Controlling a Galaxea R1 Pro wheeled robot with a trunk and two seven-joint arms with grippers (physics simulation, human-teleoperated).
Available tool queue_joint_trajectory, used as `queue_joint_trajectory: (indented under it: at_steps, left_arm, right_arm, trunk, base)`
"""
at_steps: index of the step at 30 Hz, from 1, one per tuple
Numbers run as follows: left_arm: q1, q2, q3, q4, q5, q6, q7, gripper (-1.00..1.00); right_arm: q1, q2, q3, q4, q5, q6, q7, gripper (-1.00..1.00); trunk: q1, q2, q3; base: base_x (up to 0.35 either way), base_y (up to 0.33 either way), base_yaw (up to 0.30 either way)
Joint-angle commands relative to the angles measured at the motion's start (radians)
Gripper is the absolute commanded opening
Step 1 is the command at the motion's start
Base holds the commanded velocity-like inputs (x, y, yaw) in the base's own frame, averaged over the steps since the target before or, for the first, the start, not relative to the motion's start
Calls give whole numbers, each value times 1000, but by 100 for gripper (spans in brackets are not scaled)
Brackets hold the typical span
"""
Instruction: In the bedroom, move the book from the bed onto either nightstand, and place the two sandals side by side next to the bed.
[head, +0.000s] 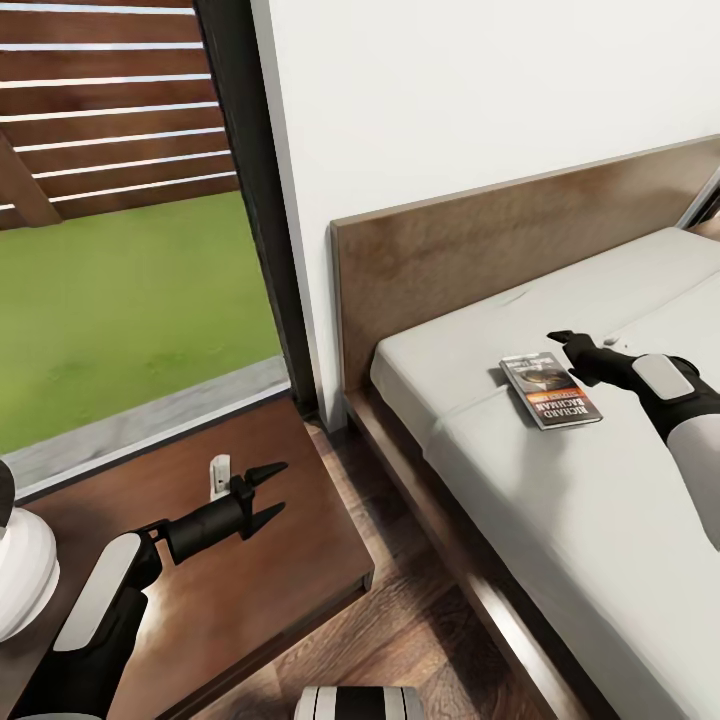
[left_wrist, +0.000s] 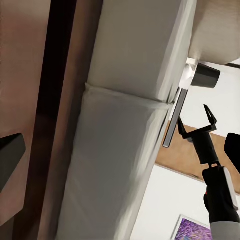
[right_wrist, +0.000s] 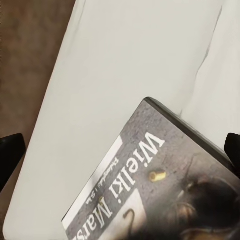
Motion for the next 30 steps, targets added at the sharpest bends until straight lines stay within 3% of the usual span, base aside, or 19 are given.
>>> queue_joint_trajectory:
  at_steps: [1, 10, 30]
  left_arm:
    - [-1, 0, 1, -1, 11, 4, 11, 100]
    - [-1, 0, 1, -1, 11, 4, 10, 100]
    - [-1, 0, 1, -1, 11, 5, 10, 100]
  right_arm:
    - [-1, 0, 1, 0, 0, 3, 3, 100]
    - [-1, 3, 6, -2, 0, 4, 3, 100]
    - [0, 45, 42, -3, -1, 6, 35, 100]
  trunk:
    - [0, 0, -1]
    - [0, 0, -1]
    - [0, 0, -1]
  base:
    - [0, 0, 0]
    - [0, 0, 0]
    - [0, 0, 0]
